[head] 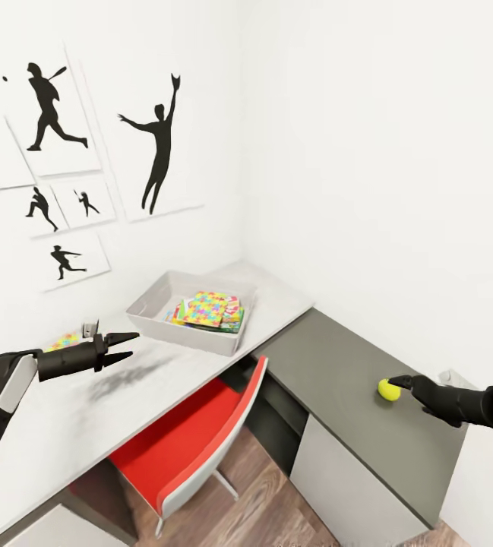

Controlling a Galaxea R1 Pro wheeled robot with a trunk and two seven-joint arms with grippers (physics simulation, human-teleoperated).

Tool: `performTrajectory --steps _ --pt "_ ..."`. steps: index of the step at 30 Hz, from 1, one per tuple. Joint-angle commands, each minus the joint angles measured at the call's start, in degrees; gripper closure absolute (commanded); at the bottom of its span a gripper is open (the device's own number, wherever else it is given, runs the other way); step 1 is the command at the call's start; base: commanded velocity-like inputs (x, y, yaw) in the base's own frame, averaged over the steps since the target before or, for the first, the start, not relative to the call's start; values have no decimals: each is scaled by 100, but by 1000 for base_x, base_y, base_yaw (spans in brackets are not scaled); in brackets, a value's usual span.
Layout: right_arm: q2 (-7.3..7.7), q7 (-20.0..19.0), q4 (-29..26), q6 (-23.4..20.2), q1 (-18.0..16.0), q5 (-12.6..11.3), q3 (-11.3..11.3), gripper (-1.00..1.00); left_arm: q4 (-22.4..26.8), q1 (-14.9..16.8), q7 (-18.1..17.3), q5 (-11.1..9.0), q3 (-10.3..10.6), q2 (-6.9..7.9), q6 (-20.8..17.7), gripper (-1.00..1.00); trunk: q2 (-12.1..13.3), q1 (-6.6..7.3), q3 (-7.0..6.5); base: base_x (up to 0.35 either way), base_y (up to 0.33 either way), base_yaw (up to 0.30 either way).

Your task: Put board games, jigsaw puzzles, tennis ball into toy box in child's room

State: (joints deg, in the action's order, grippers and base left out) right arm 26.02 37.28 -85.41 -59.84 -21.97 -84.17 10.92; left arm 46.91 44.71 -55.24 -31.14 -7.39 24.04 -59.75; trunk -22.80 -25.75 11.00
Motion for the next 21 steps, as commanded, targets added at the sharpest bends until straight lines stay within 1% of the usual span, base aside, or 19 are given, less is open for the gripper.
performTrajectory --steps 1,4,7,14,21 --pt "0 60 -2 -16 -7 -56 0 -100 2 3 -30 20 -8 2 -19 -100 -12 -3 12 0 -99 -279" --pt "0 60 -2 -16 -8 -56 -2 -100 2 3 -30 20 -8 6 -19 -100 -12 -3 12 0 -98 -247" --pt "-2 60 -2 -16 -8 -54 -2 -100 2 3 -26 20 -8 7 -19 -100 -12 -3 12 0 -97 -106" --pt "-5 60 -2 -16 -8 -50 -2 -100 2 3 -29 20 -8 8 -19 -100 -12 -3 12 0 -88 -25" --pt "-9 60 -8 -16 -9 -47 -4 -100 2 -5 -30 13 -16 13 -19 -100 -12 -3 12 0 -18 -1"
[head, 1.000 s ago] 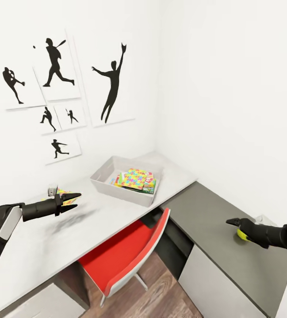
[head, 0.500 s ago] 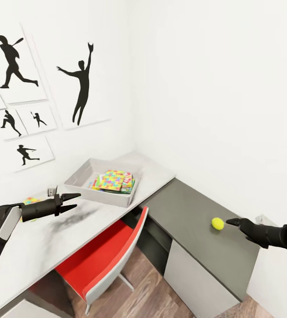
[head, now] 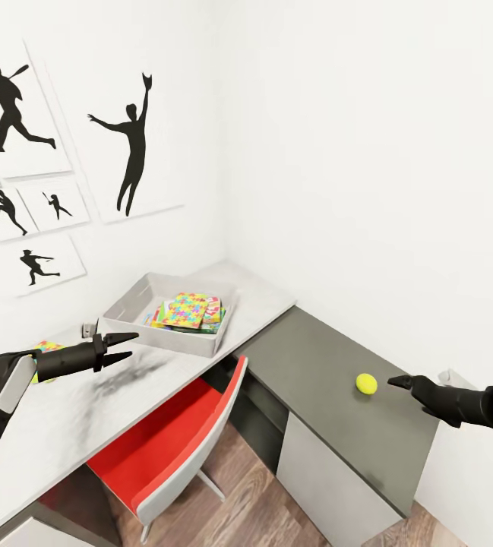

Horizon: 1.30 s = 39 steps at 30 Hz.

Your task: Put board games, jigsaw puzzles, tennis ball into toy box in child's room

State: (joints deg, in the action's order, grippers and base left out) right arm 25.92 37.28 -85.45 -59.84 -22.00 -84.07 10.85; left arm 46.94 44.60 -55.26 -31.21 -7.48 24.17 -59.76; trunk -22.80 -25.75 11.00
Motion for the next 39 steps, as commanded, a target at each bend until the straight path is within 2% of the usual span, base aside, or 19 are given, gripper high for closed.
performTrajectory --steps 1,18,29,39 --pt "1 60 -5 -16 -6 -57 3 -100 -1 5 -29 20 -6 0 -19 -100 -12 -3 12 0 -4 0" --pt "-7 60 -19 -16 -6 -58 -20 -100 -1 -11 -257 35 -9 0 29 -100 -12 -3 12 32 -97 0" --pt "-8 60 -16 -16 -6 -58 -22 -100 -1 -13 -266 36 -10 0 37 -100 -12 -3 -25 188 42 -124" --pt "-8 60 -16 -16 -6 -59 -22 -100 -1 -15 -268 36 -16 2 43 -100 -12 -3 -30 141 32 -23"
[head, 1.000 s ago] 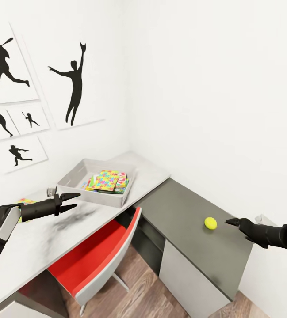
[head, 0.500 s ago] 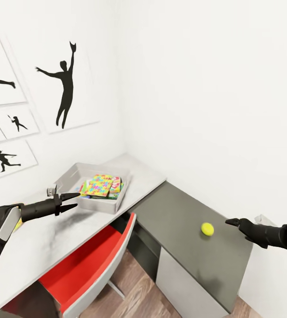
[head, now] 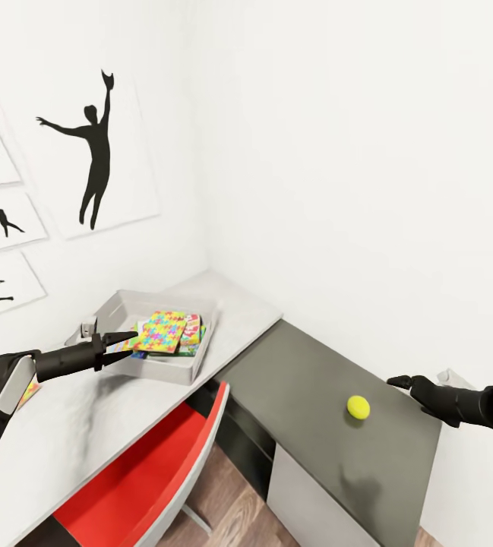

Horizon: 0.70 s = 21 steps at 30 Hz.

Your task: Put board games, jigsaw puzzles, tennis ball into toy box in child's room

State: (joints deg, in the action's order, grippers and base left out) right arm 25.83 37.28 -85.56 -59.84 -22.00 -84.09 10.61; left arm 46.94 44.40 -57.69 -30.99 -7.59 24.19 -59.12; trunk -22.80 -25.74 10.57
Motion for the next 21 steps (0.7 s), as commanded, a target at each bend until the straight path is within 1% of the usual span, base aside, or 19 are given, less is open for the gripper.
performTrajectory --steps 1,17,19,21 --pt "1 60 -4 -16 -6 -56 1 -100 -1 4 -25 14 -5 1 -20 -100 -12 -4 12 41 9 -2" --pt "6 72 4 -16 -6 -50 -12 -100 -1 0 -30 14 -6 3 -20 -100 -12 -4 12 10 1 0" --pt "3 118 4 -16 -3 -21 -11 -100 -1 -1 -31 14 -6 5 -20 -100 -12 -4 12 0 0 0" --pt "-11 267 10 -16 -34 85 -17 -100 -1 -1 -31 14 -6 6 -20 -100 -12 -4 12 0 0 0"
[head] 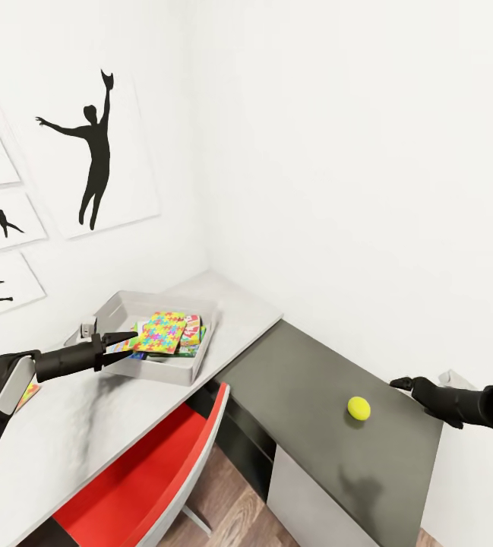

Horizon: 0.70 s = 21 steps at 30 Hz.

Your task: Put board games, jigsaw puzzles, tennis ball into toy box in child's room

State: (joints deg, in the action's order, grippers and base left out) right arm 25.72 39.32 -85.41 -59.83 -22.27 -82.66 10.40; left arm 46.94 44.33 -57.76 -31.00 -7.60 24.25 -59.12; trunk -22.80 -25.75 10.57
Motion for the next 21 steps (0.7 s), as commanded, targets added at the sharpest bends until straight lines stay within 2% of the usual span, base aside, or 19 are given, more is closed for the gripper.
performTrajectory --steps 1,5,6,8,10,16,18,21 --pt "-23 238 2 -17 -46 61 0 -100 -1 5 -25 15 -5 0 -20 -100 -12 -4 12 0 0 0" --pt "-118 947 68 -17 -317 359 -57 -100 -1 6 -25 15 -5 1 -20 -100 -12 -4 12 0 0 0" --pt "-186 1156 110 -17 -434 402 -131 -100 -1 6 -25 15 -5 1 -20 -100 -12 -4 12 0 0 0" --pt "-264 1330 176 -17 -571 431 -237 -100 -1 6 -25 15 -5 1 -20 -100 -12 -4 12 0 0 0" --pt "-475 1564 427 -17 -872 480 -534 -100 -1 7 -25 15 -8 1 -20 -100 -12 -4 12 0 0 0" --pt "-886 1749 1066 -17 -1472 529 -1047 -100 -1 5 -25 15 -12 5 -20 -100 -12 -4 12 0 0 0" --pt "-980 1764 1210 -17 -1590 533 -1124 -100 -1 5 -25 15 -13 7 -20 -100 -12 -4 12 0 0 0" --pt "-1212 1778 1586 -17 -1873 543 -1248 -100 -1 6 -25 9 -10 44 -20 -100 -12 -4 12 0 0 0"
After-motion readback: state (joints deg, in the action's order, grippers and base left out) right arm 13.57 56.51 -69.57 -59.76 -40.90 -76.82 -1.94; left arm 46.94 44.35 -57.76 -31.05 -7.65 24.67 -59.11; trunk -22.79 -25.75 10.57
